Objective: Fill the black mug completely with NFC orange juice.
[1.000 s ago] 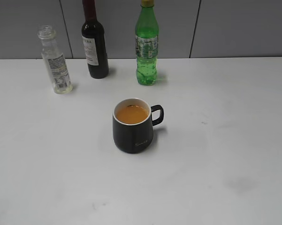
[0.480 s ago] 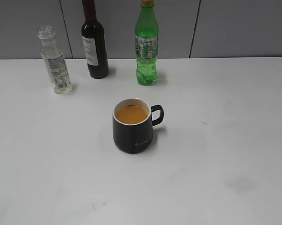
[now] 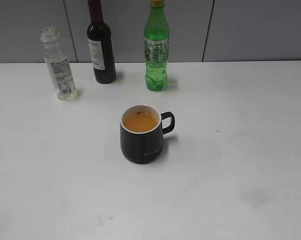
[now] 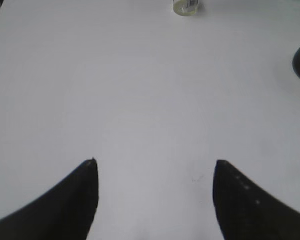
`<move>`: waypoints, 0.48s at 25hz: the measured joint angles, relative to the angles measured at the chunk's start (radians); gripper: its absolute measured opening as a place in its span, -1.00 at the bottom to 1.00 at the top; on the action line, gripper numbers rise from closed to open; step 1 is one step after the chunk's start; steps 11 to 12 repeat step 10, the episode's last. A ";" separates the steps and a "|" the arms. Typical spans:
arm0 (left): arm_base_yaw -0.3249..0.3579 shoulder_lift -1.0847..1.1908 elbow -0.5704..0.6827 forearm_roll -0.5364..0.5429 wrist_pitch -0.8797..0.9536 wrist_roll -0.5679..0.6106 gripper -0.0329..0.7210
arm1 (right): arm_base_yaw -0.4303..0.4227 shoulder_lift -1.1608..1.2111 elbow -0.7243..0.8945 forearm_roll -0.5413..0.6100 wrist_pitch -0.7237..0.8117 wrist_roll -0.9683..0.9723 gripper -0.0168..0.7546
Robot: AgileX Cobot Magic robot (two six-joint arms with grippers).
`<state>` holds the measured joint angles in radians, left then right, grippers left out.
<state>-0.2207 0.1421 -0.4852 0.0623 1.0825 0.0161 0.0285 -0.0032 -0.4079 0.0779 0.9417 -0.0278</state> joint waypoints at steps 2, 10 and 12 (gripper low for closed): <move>0.000 -0.008 0.000 0.001 -0.001 0.000 0.50 | 0.000 0.000 0.000 0.000 0.000 0.000 0.58; 0.154 -0.118 0.000 0.002 -0.003 0.000 0.48 | 0.000 0.000 0.000 0.000 0.000 0.000 0.58; 0.154 -0.118 0.000 0.002 -0.003 0.000 0.48 | 0.000 0.000 0.000 0.000 0.000 0.000 0.58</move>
